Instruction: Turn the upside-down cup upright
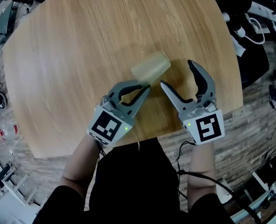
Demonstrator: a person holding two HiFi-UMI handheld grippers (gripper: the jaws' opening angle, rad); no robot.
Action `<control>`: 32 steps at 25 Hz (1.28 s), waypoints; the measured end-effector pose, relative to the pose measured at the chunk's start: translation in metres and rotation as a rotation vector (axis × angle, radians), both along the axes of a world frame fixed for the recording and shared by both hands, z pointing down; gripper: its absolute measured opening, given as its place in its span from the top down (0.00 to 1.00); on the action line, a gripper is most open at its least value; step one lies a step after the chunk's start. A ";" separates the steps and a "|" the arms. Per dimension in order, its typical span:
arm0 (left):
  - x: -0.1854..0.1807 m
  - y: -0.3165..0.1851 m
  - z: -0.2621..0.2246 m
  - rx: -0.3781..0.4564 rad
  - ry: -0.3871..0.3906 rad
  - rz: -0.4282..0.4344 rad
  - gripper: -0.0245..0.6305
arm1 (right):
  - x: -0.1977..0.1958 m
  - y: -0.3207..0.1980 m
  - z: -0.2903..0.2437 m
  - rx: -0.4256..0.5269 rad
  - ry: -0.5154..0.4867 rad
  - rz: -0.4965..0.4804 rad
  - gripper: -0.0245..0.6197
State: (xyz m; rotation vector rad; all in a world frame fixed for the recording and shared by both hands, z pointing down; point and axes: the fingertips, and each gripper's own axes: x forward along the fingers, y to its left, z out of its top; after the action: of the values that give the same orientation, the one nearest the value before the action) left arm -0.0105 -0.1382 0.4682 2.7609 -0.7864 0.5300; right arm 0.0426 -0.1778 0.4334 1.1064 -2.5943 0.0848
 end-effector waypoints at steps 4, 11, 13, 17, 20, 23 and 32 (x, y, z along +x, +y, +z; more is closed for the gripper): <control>0.000 0.003 -0.002 -0.008 -0.037 0.041 0.93 | -0.010 0.017 0.026 0.048 0.383 -0.152 0.48; 0.011 0.014 -0.005 -0.035 -0.082 0.123 0.93 | -0.026 0.025 0.040 0.239 0.778 -0.375 0.48; 0.012 0.018 -0.006 -0.038 -0.096 0.152 0.93 | -0.029 0.026 0.042 0.264 0.835 -0.425 0.48; 0.012 0.027 -0.005 -0.056 -0.123 0.191 0.93 | -0.035 0.029 0.049 0.289 0.914 -0.503 0.48; 0.014 0.033 -0.005 -0.061 -0.135 0.231 0.93 | -0.040 0.029 0.053 0.295 0.933 -0.524 0.48; 0.019 0.038 -0.006 -0.049 -0.140 0.284 0.93 | -0.044 0.030 0.060 0.297 0.938 -0.530 0.48; 0.021 0.036 -0.013 0.000 -0.145 0.254 0.93 | -0.044 0.027 0.057 0.279 0.847 -0.432 0.48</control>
State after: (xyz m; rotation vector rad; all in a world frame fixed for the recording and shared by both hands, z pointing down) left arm 0.0109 -0.1025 0.4547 2.8649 -0.4645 0.7852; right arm -0.0013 -0.1505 0.4900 0.4565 -2.0106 -0.7026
